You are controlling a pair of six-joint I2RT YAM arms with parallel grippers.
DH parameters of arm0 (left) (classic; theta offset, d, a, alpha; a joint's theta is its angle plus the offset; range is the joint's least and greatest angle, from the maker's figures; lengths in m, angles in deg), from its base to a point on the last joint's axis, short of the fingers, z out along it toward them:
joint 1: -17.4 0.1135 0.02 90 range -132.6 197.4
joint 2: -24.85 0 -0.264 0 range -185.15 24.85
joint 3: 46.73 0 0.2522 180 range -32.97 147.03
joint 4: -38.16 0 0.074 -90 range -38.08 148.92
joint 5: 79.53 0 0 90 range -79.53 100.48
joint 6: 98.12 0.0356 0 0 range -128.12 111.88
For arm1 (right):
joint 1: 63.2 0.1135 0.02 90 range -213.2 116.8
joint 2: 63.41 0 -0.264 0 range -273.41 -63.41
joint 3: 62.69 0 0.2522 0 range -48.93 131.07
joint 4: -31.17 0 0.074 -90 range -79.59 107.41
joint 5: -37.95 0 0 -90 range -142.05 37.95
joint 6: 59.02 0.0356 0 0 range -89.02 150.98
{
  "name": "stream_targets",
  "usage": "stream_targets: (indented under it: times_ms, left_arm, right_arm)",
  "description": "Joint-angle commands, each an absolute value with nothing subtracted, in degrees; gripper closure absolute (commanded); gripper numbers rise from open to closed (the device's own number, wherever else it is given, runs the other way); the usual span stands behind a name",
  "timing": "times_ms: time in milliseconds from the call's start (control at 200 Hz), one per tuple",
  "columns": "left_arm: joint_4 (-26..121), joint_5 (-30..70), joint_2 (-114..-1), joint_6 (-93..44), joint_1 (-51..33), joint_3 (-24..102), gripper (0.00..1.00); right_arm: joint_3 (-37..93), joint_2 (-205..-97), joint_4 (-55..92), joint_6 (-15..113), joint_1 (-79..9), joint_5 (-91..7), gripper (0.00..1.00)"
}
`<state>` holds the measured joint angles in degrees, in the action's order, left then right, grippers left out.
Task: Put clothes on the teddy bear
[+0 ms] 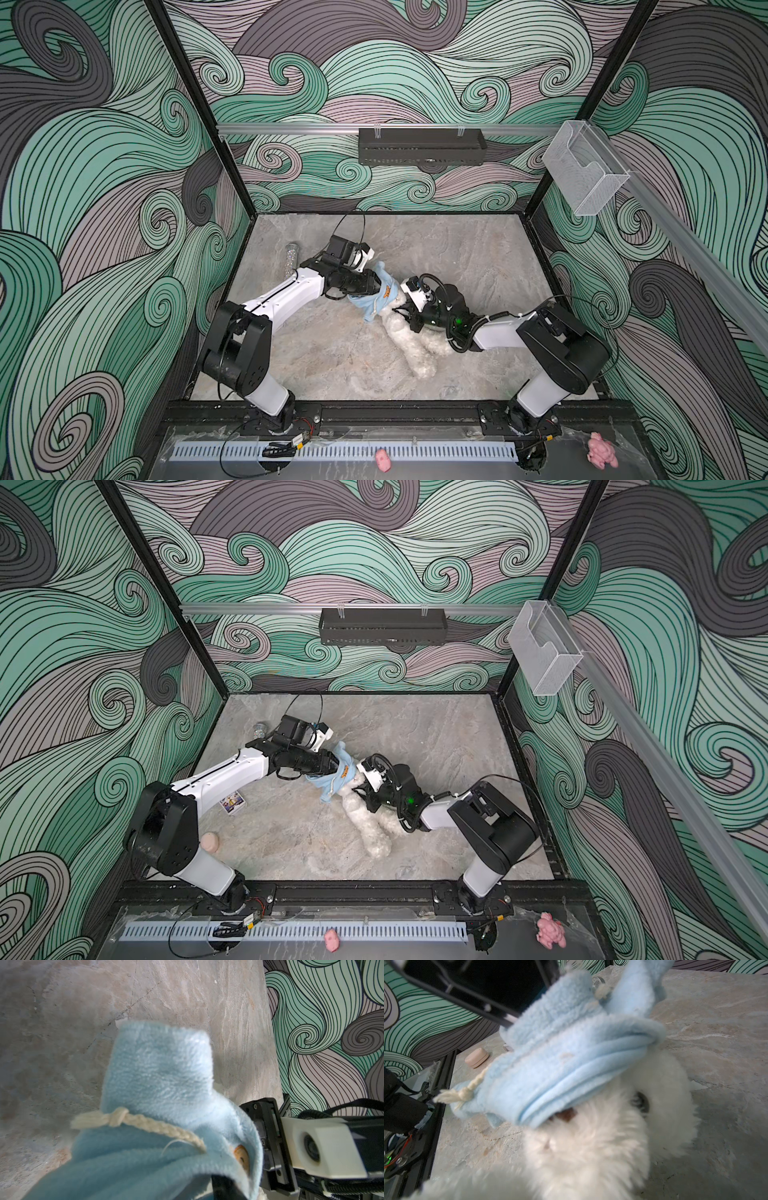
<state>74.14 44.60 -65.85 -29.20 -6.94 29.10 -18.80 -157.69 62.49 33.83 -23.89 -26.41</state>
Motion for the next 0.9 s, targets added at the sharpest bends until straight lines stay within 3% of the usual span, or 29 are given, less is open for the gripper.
stream_targets:
  times_ms: [0,365,550,896]
  left_arm:
    - [73.9,49.1,-67.3,-30.0,-6.8,28.6,0.57]
    - [69.9,59.1,-69.0,-34.7,-6.9,24.4,0.40]
    - [61.2,62.8,-67.9,-40.8,-8.1,20.1,0.36]
    - [62.3,58.5,-64.0,-41.0,-3.7,16.6,0.36]
  right_arm:
    - [-18.5,-155.8,62.8,25.3,-23.9,-22.2,0.91]
    - [-16.8,-153.9,62.6,18.9,-24.7,-20.4,0.92]
    - [-14.8,-154.5,65.0,20.2,-24.9,-19.1,0.92]
    - [-16.5,-152.8,62.3,18.0,-25.2,-20.5,0.92]
